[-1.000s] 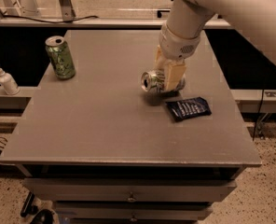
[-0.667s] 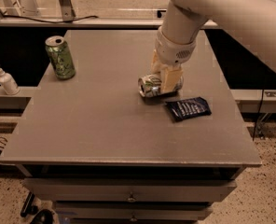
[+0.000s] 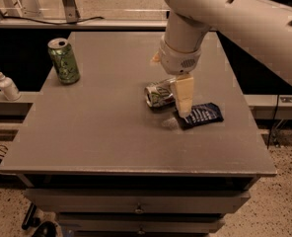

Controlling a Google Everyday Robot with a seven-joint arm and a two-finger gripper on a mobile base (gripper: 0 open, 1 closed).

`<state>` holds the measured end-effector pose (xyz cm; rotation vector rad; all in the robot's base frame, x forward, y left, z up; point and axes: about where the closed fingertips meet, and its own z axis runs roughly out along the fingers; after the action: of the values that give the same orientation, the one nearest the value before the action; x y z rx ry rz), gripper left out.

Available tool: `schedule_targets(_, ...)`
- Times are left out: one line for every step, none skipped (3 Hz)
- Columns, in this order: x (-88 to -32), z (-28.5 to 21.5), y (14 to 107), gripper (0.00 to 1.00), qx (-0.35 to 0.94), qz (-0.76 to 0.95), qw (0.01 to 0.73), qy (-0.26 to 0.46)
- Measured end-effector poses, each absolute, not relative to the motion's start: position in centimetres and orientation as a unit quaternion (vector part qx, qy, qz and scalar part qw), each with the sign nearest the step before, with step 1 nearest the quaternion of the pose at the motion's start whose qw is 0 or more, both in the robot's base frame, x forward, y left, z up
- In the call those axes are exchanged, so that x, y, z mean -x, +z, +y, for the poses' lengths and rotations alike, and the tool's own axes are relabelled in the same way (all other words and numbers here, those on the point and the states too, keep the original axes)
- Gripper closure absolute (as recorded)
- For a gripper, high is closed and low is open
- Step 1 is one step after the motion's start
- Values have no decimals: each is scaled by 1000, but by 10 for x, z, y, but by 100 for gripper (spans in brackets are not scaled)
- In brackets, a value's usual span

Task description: Knock 7up can over

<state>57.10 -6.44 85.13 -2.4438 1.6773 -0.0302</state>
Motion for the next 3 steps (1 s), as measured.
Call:
schedule_targets(-571,-65,851,0,821,564,87,-11)
schedule_targets(-575,-71,855,0,814,573,93,-10)
schedule_targets(-591,-92,875,0,795,595,120,5)
